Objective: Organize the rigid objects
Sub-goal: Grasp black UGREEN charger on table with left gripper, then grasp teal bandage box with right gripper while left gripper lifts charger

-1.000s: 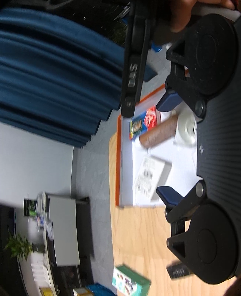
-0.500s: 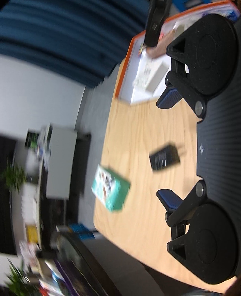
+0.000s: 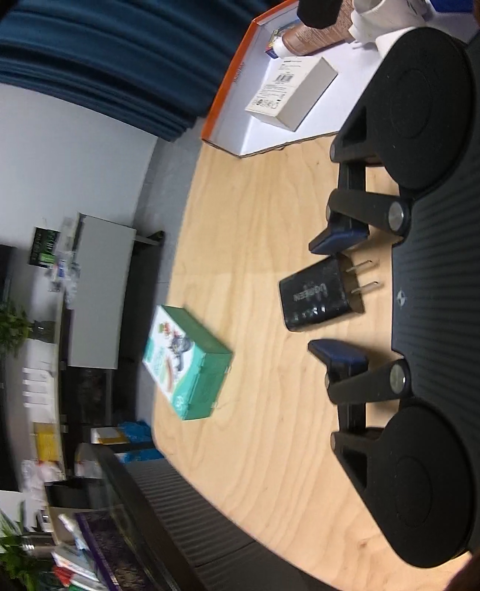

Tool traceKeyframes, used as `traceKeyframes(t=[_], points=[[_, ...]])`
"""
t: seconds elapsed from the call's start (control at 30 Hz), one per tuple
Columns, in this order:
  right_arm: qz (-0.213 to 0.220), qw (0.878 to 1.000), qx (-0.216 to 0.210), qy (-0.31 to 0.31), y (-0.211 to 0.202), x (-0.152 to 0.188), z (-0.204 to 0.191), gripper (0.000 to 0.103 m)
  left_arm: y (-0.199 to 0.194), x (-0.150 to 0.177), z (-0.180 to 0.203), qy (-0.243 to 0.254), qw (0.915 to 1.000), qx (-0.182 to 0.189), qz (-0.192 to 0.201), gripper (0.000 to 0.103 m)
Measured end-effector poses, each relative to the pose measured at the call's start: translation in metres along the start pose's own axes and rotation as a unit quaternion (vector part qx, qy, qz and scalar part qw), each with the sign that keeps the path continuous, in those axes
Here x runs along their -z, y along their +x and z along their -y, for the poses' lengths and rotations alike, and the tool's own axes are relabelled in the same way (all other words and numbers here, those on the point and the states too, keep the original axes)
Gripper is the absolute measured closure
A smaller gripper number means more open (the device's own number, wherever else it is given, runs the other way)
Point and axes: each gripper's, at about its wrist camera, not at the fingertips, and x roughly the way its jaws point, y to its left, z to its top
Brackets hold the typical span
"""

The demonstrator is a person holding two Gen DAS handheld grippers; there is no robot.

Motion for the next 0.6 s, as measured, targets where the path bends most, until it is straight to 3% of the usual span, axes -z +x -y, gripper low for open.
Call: traceKeyframes(t=[0.07, 0.3, 0.6], points=[[0.0, 1.0, -0.002, 0.004, 0.001, 0.0, 0.001, 0.02, -0.002, 0.003, -0.005, 0.0, 1.0, 0.004, 0.005, 0.066], [-0.015, 0.999, -0.031, -0.004, 0.017, -0.007, -0.023, 0.02, -0.026, 0.003, -0.032, 0.006, 0.9995, 0.017, 0.025, 0.067], [-0.059, 0.992, -0.107, 0.031, 0.076, -0.036, -0.095, 0.016, -0.049, 0.015, -0.075, 0.011, 0.999, 0.033, 0.03, 0.067]])
